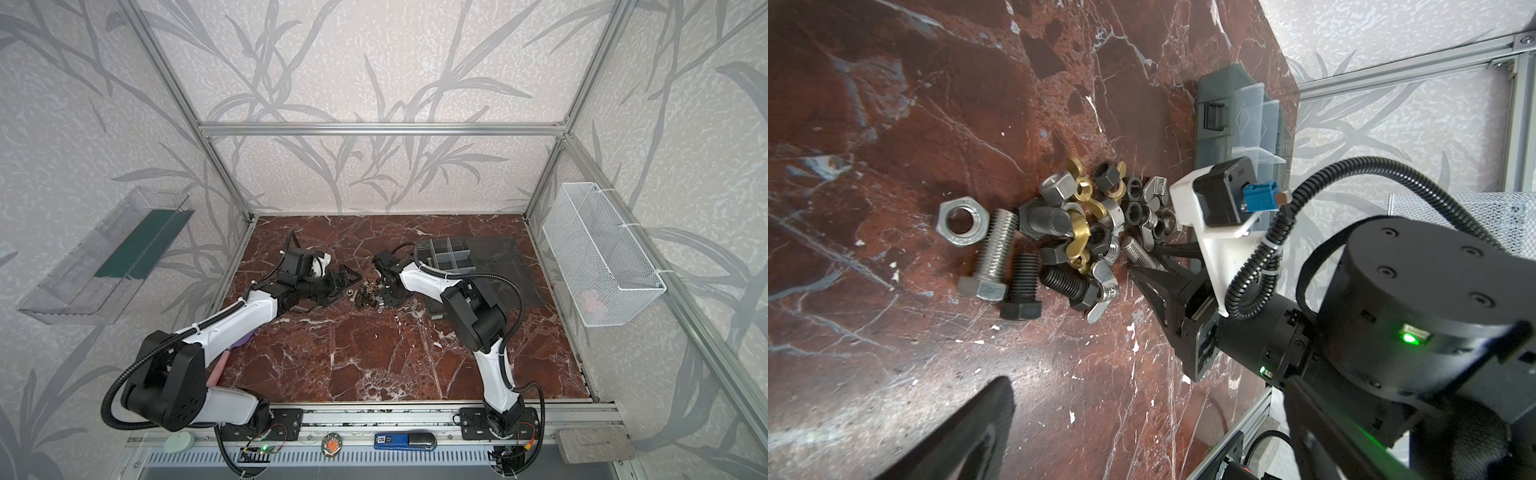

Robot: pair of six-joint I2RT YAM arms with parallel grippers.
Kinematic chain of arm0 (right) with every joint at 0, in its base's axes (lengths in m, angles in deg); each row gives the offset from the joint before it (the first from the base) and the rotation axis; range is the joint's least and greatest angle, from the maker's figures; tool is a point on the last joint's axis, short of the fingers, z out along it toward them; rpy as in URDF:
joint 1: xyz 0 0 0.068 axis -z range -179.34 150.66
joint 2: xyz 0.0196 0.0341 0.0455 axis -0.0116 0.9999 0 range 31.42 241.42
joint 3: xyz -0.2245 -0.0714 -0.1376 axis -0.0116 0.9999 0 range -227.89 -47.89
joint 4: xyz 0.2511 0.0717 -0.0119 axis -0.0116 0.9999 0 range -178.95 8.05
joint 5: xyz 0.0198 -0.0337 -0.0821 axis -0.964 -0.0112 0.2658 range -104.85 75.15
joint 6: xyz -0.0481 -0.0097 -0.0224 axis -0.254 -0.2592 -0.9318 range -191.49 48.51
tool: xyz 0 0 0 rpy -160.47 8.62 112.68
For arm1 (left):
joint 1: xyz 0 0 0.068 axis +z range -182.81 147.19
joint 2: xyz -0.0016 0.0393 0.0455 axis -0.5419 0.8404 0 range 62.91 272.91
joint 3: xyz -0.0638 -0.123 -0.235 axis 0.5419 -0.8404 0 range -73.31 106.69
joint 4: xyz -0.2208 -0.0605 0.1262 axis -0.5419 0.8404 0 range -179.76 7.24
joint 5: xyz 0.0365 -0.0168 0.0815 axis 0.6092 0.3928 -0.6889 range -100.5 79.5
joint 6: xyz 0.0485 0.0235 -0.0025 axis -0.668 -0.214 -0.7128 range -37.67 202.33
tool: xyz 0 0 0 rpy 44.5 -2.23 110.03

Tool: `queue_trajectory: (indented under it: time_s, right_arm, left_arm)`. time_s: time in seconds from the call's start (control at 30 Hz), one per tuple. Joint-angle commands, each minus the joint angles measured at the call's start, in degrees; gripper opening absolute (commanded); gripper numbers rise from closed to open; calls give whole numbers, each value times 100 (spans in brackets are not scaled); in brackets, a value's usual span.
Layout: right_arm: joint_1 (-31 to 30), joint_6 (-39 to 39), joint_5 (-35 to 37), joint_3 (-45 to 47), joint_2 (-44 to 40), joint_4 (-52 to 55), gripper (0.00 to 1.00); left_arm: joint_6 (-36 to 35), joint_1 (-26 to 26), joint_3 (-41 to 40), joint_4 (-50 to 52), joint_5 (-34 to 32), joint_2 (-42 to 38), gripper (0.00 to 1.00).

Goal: Sort the screws and nuts into containers
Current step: Pick up the screw from the center of the table.

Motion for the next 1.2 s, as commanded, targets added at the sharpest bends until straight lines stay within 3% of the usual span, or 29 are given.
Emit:
queue_trajectory:
  time_s: [0.0, 0.33, 0.67, 1.17]
  right_arm:
    - [-20, 92, -97, 305, -125, 146, 33]
    - [-21, 196, -131, 139, -348, 263, 21]
    - [264, 274, -67, -827, -937, 913, 20]
    - [1742, 515, 77, -2579, 283, 1574, 20]
  left_arm:
    - [-40, 22, 205, 94, -25, 50, 99]
    - [-90, 22, 275, 156, -56, 25, 99]
    - [-136, 22, 395, 176, -24, -16, 99]
    - [-352, 22, 481, 364, -46, -53, 99]
